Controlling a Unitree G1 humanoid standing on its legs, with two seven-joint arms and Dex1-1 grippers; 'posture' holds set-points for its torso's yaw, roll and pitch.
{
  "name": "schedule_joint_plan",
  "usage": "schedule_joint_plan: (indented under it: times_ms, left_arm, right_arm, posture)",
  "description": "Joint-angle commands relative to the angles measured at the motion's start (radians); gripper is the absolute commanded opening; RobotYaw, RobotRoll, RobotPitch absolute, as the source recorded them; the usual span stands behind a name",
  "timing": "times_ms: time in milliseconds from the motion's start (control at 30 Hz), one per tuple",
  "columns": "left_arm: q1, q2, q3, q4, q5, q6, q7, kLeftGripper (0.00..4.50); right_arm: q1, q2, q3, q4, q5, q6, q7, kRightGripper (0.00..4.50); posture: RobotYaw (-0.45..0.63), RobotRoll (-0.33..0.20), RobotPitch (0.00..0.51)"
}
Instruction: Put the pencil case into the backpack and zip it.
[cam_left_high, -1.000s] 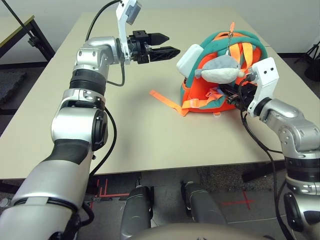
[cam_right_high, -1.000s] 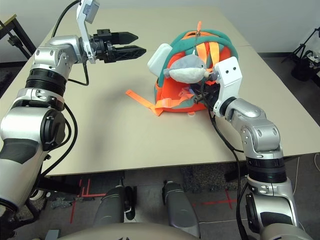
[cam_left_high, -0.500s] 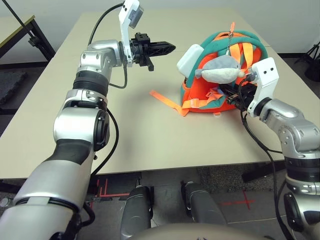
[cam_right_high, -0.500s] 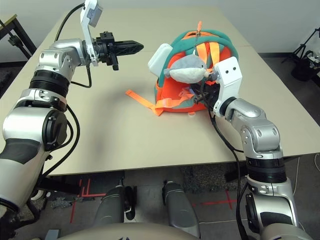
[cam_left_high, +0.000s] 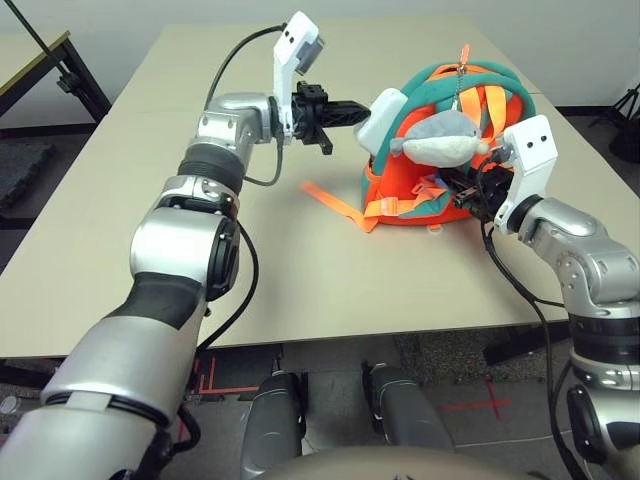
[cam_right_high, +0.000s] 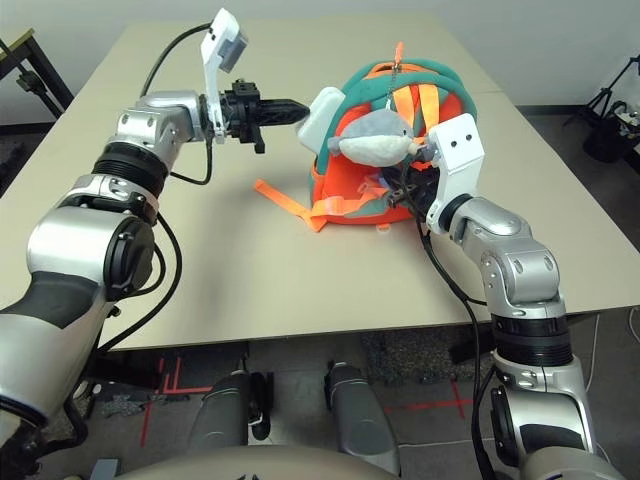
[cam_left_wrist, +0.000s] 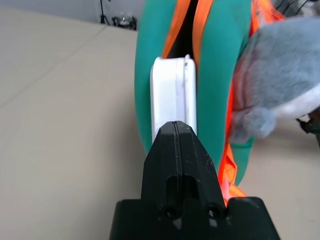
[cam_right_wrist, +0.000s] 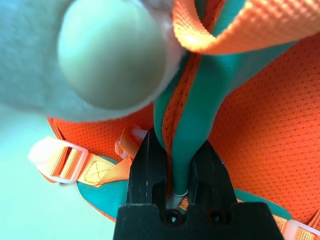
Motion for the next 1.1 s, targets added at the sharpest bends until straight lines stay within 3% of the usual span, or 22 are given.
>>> schedule_joint_plan:
  times_ms: [33,233,367,533,800,900,1100]
  left_arm:
    - [-0.011,-0.049,-0.023,0.042,0.04,-0.024,0.052,0.0]
    - [-0.012,-0.135,-0.025,0.079,0.072,-0.045,0.137,0.0]
    - [-0.018,-0.148,-0.007,0.082,0.074,-0.056,0.162,0.0]
    - [-0.023,-0.119,0.008,0.071,0.067,-0.066,0.156,0.0]
    - [-0.05,0.003,0.066,0.002,0.014,-0.081,0.078,0.0]
    - [-0.067,0.045,0.075,-0.058,-0.01,-0.074,0.023,0.63]
    - [-0.061,0.086,0.061,-0.259,-0.071,0.0,-0.115,2.91]
  right_arm:
    - [0.02,0.008,0.018,0.015,-0.007,0.028,-0.006,0.26]
    - [0.031,0.009,0.016,-0.003,-0.007,0.033,-0.015,0.26]
    - [0.038,0.007,0.014,-0.013,-0.006,0.036,-0.02,0.26]
    - [0.04,0.006,0.013,-0.013,-0.007,0.036,-0.02,0.26]
    - [0.018,0.008,0.026,0.022,-0.013,0.02,-0.007,0.26]
    - [0.009,0.008,0.032,0.037,-0.016,0.012,-0.001,0.25]
    - [0.002,0.008,0.035,0.054,-0.02,0.002,0.006,0.25]
  posture:
    - [-0.26,0.0,0.107]
    - [-0.28,0.0,0.106]
    - [-0.28,0.0,0.104]
    - [-0.27,0.0,0.104]
    - [-0.24,0.0,0.101]
    - [-0.23,0.0,0.099]
    - [-0.22,0.0,0.096]
